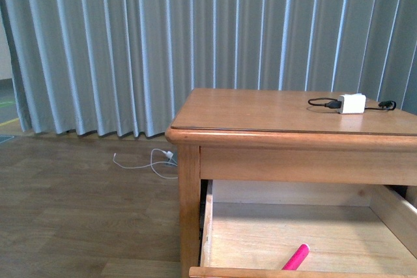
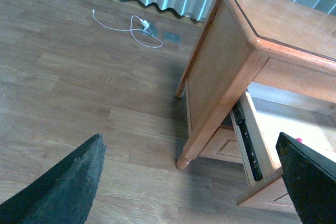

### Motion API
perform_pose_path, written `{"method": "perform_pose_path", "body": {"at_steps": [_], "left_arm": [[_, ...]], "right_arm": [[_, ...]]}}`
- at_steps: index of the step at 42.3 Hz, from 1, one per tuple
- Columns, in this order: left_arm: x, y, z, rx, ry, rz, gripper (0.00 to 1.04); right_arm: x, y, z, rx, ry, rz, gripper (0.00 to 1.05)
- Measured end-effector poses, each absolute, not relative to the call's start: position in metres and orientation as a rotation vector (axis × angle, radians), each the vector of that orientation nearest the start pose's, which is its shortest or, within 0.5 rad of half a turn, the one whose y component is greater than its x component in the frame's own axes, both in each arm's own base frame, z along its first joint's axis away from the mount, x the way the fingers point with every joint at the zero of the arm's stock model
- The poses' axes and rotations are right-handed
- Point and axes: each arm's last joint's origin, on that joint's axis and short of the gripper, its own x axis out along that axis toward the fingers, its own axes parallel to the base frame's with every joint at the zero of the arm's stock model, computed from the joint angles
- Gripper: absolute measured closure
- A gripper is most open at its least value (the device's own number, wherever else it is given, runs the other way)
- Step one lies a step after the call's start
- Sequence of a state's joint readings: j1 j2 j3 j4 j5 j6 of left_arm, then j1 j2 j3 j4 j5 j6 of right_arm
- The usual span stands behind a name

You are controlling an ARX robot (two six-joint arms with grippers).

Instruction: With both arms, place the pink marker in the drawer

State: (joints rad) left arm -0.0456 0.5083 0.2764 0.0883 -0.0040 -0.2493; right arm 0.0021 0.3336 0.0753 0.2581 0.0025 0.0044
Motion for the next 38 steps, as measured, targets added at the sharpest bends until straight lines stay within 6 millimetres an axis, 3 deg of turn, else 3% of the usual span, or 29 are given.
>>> {"method": "perform_pose_path", "body": {"at_steps": [7, 10, 20, 24, 38], "left_arm": [[0.133, -0.001, 0.213, -0.099, 0.011, -0.005, 0.28], [0.129, 0.0, 0.206, -0.051, 0.001, 0.0, 0.44], [0.123, 0.0, 0.193, -0.018, 0.0, -0.003, 0.8], [0.119, 0.0, 0.188, -0.013, 0.001, -0.002, 1.01], [0.112, 0.0, 0.177, -0.008, -0.001, -0.002, 1.01]], "right_arm": [[0.119, 0.0, 0.185, 0.004, 0.001, 0.0, 0.09], [0.119, 0.0, 0.185, 0.004, 0.0, 0.0, 0.09], [0.119, 0.0, 0.185, 0.004, 0.001, 0.0, 0.09], [0.119, 0.0, 0.185, 0.004, 0.0, 0.0, 0.09], [0.119, 0.0, 0.185, 0.004, 0.001, 0.0, 0.09]]}}
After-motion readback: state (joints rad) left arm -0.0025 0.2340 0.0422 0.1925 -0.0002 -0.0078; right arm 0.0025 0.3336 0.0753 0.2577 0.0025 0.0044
